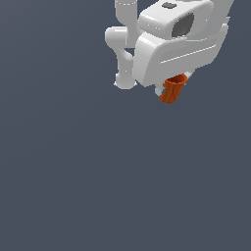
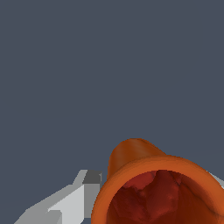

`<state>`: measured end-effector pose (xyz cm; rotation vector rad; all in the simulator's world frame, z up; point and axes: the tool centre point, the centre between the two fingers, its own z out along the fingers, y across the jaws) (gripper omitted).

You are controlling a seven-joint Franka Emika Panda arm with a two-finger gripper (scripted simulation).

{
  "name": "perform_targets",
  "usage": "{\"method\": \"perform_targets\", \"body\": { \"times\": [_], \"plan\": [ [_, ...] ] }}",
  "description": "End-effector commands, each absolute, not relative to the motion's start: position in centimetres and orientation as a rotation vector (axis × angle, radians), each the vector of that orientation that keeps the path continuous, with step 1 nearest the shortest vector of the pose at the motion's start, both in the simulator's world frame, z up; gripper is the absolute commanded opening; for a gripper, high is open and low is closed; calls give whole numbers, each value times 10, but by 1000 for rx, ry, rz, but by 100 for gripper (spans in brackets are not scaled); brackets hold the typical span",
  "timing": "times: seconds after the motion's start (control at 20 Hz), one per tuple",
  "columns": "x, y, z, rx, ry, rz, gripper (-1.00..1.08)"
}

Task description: Pick up the object and move it to a goal position.

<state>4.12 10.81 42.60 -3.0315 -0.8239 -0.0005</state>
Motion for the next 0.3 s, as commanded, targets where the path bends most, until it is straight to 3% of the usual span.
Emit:
{"method": "perform_targets", "body": {
  "times": [0.0,0.25],
  "plan": [
    [41,108,433,-3031,-824,0,-100],
    [41,109,438,-3031,-824,0,-100]
  ]
}}
